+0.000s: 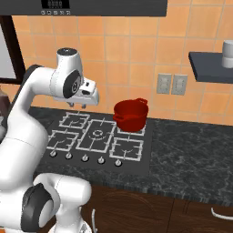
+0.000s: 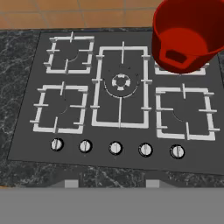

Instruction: Pick the kettle from the counter and place it on a stove burner. Then turn the burner on.

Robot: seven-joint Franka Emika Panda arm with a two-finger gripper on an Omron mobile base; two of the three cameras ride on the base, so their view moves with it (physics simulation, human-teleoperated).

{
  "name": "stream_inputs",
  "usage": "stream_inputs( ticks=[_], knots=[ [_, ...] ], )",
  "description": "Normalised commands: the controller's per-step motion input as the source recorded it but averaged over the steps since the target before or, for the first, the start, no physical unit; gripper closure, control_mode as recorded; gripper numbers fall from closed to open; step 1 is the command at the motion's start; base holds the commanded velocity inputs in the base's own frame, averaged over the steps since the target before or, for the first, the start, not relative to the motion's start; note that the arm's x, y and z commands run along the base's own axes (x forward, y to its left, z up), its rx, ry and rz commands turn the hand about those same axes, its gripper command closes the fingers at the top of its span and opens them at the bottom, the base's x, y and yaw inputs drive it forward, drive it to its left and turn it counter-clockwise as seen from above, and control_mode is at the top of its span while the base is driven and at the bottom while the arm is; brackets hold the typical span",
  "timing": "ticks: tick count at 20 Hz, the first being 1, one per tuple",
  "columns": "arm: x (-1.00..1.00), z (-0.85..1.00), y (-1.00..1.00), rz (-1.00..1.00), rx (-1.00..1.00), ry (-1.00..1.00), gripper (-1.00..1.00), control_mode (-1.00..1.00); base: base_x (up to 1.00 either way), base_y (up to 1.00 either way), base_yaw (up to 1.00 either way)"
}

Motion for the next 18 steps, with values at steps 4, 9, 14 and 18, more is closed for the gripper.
stream_inputs(
  ticks=[4, 9, 14, 18],
  knots=[
    [-0.24, 0.01, 0.26, 0.0, 0.07, -0.05, -1.0, -1.0, 0.0, 0.0, 0.0],
    [-0.66, 0.0, 0.99, -0.01, 0.15, -0.12, -1.0, -1.0, 0.0, 0.0, 0.0],
    [-0.9, 0.0, 1.0, 0.03, 0.03, -0.05, -1.0, -1.0, 0.0, 0.0, 0.0],
    [-0.77, 0.0, 1.0, 0.08, 0.0, -0.01, -1.0, -1.0, 0.0, 0.0, 0.0]
  ],
)
